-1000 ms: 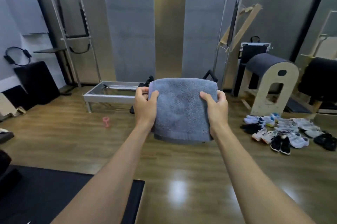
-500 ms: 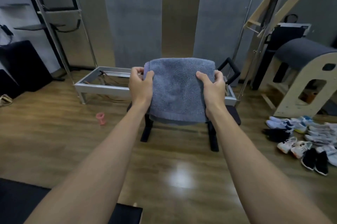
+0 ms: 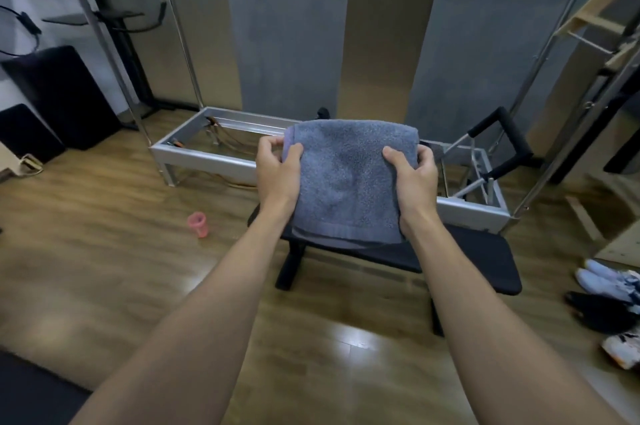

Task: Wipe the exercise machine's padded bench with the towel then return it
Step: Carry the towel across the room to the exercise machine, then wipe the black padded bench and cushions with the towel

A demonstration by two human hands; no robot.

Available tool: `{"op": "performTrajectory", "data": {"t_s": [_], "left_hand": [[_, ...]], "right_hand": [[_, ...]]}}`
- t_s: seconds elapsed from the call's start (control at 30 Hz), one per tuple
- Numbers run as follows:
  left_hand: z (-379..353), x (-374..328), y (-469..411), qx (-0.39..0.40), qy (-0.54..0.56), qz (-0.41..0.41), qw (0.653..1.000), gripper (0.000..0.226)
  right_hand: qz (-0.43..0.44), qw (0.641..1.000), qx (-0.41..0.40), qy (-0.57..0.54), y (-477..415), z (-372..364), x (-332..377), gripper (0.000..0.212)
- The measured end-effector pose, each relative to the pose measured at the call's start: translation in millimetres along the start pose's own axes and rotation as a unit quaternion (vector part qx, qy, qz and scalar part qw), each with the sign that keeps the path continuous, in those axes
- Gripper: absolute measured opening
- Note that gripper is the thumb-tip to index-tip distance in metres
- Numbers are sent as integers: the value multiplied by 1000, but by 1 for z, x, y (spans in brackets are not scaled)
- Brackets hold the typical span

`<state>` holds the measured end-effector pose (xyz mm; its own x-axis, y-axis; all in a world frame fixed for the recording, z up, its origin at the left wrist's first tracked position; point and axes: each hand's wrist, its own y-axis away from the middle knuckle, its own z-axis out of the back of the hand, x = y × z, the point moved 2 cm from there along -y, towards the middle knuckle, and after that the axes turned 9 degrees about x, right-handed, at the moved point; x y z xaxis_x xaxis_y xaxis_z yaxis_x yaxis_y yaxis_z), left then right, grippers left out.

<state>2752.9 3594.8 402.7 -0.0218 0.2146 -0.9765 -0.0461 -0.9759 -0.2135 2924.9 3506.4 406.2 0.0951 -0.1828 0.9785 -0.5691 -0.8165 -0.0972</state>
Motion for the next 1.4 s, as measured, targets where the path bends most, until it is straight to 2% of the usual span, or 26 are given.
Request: {"op": "performTrajectory", "data": {"t_s": [0.23,0.5,0.63,0.8,0.93,1.1,1.2,1.4], "left_hand": [[-8,92,-108,21,-3,54,998,14],[-5,222,-221,54,-17,75,996,15],[-6,315,-261,72,-34,75,994,13],[-14,462,-292,91,-37,68,993,12],[-18,548,-298,122,-20,102,987,20],[-18,565,-308,113,-13,81,990,22],[-20,574,-323,102,-26,82,991,26],[-37,621,-368,104,-93,154,978,42]], "right_hand": [[-45,999,-15,4,-99,-50,-85,28],[-61,998,-32,8,-193,-109,-203,29],[-43,998,-25,33,-235,-121,-285,32],[-34,998,-21,41,-278,-122,-422,32],[-33,998,-8,50,-295,-121,-505,34],[-14,999,22,37,-311,-132,-536,37],[-32,998,34,43,-331,-139,-548,34],[-114,989,46,77,-386,-142,-593,35]]}}
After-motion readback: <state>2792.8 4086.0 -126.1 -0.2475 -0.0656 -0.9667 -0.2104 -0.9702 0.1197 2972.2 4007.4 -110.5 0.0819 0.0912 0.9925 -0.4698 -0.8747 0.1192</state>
